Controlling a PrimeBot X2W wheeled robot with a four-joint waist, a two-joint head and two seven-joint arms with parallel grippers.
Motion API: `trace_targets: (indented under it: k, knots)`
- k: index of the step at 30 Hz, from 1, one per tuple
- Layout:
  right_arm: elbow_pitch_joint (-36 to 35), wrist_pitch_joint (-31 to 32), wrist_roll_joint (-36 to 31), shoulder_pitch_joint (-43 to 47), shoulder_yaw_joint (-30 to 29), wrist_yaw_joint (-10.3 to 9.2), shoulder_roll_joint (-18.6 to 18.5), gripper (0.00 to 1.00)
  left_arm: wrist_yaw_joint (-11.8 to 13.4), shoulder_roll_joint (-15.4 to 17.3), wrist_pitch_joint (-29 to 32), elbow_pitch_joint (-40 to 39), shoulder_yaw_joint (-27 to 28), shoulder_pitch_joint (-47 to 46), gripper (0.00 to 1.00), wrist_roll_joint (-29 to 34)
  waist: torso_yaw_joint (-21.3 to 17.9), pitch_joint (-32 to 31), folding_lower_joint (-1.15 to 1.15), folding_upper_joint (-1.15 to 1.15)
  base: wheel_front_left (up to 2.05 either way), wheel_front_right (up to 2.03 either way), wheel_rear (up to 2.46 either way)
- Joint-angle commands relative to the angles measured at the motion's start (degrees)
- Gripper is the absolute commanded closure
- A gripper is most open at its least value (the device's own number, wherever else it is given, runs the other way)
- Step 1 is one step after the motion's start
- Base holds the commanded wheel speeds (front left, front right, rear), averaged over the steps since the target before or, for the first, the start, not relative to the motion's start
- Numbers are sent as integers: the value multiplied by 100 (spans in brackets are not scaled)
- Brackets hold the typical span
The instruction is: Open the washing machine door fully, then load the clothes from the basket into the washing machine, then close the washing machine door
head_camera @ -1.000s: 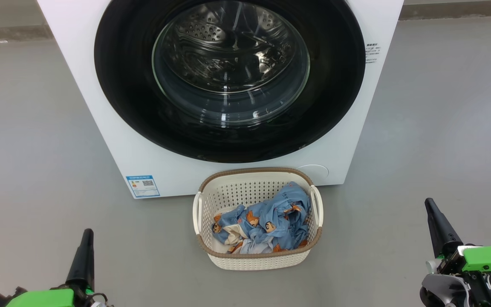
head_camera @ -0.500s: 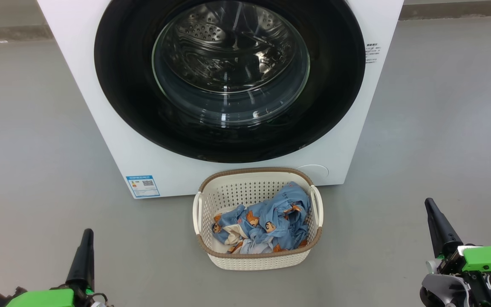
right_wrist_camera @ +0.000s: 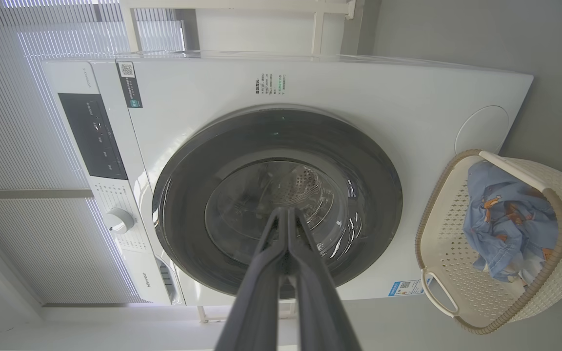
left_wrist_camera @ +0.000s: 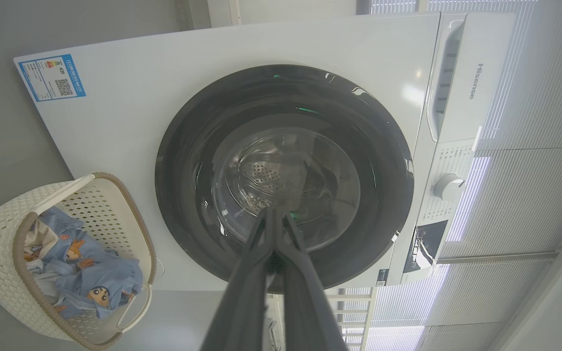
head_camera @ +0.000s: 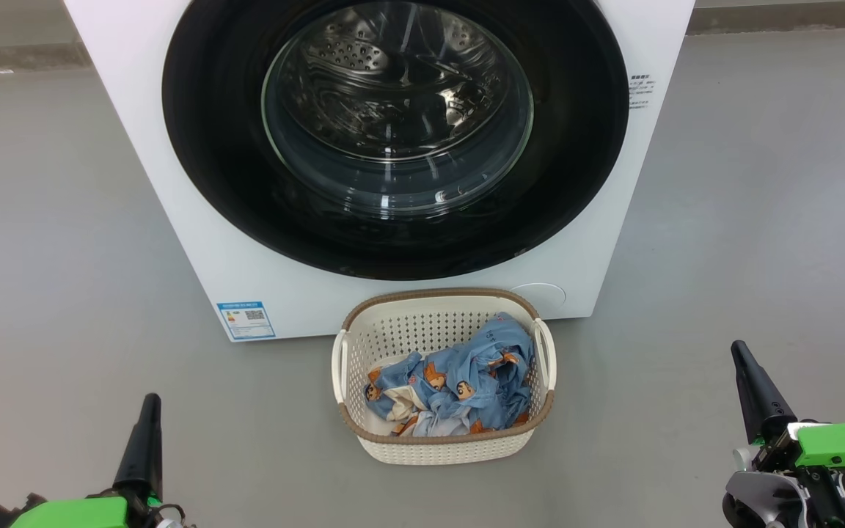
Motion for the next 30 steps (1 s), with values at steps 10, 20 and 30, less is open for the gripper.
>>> trace_targets:
  k: [10, 20, 30]
  knots:
    - [53, 0, 2, 4, 2, 0, 13, 0, 1, -8, 0, 45, -7, 3, 0, -2, 0, 0, 0, 0, 0, 0, 0]
    - [133, -120, -8, -33, 90, 2, 59, 0, 6, -29, -109, 131, -73, -30, 0, -22, 8, -8, 10, 0, 0, 0, 0]
    - [-8, -304, -145, -129, 197, 5, 48, 0, 2, -3, -290, 12, -155, -137, 0, 92, 15, 29, 0, 0, 0, 0, 0]
